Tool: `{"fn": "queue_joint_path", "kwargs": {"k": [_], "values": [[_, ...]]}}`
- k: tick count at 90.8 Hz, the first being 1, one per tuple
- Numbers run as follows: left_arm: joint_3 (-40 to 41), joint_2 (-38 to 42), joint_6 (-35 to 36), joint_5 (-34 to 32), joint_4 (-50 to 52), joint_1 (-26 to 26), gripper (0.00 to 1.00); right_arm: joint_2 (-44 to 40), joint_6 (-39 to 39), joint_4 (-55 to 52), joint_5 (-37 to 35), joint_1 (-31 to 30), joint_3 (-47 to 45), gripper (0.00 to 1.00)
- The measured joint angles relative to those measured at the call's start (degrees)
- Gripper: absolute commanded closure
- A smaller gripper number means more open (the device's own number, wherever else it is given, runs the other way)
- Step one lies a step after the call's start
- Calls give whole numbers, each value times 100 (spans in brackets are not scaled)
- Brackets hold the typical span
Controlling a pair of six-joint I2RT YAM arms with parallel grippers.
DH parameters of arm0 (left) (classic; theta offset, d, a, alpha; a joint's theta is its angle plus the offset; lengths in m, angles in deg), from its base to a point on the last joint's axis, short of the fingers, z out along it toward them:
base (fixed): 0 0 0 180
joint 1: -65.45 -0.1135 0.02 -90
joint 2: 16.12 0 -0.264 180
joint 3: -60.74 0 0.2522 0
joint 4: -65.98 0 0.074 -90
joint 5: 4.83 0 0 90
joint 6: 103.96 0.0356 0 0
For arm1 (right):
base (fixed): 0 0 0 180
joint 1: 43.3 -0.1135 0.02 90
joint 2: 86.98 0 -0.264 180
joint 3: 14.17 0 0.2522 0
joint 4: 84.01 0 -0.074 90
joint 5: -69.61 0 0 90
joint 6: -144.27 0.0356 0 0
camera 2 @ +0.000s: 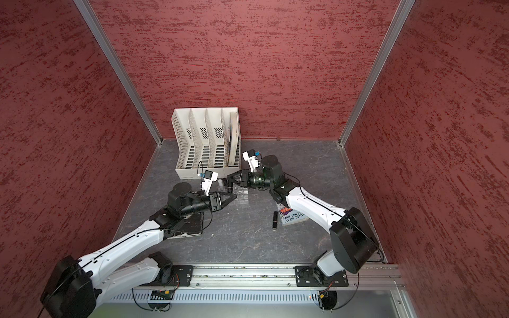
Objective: Arrange the lipsticks in the organizer
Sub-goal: Pick up the lipstick at the center of the board.
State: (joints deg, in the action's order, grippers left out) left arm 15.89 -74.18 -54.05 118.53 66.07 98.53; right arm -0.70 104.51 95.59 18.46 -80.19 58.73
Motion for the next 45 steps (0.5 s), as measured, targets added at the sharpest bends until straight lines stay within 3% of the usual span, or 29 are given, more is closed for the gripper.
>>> {"fn": "queue_joint_path", "kwargs": {"k": [24, 35, 45], "values": [[-109, -66, 208, -98, 107, 66, 67, 0, 83, 50, 2, -2, 0, 81], [-219, -116, 330, -175, 216, 105, 57, 0, 101, 63, -2, -2, 0, 82], [-289, -153, 378, -271, 258, 129, 57, -9, 96, 33, -68, -4, -11, 83]]}}
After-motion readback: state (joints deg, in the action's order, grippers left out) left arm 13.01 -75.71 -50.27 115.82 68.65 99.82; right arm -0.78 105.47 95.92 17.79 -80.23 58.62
